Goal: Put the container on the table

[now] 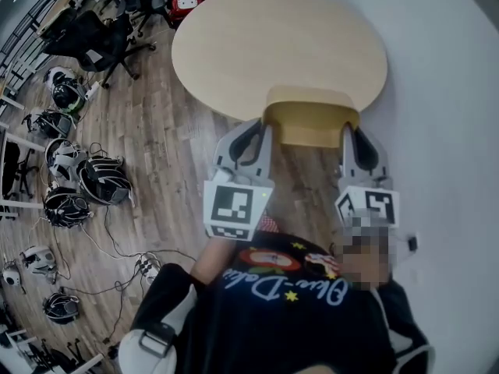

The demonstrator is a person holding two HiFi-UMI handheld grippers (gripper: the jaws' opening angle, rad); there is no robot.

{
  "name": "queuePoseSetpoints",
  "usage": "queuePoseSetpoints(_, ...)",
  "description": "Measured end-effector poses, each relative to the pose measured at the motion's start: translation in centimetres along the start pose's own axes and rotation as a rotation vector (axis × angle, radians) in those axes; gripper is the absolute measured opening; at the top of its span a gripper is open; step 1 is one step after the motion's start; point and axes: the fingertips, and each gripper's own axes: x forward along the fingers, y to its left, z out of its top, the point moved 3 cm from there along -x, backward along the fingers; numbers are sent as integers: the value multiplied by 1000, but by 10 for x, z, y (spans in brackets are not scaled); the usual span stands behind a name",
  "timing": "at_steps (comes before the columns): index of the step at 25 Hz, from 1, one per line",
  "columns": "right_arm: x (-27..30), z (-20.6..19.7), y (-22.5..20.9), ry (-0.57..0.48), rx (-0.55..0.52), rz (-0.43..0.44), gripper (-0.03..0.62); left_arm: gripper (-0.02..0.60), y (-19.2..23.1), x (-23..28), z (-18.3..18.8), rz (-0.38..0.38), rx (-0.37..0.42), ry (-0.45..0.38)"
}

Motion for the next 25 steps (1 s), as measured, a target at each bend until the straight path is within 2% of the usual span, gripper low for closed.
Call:
queuePoseSetpoints(17, 73, -2, 16, 20, -22, -25, 20, 14, 64, 48, -11, -30, 2, 7)
queuePoseSetpoints(25, 102, -2, -15, 37, 5, -41, 21, 14, 65, 91, -5, -47, 12, 22)
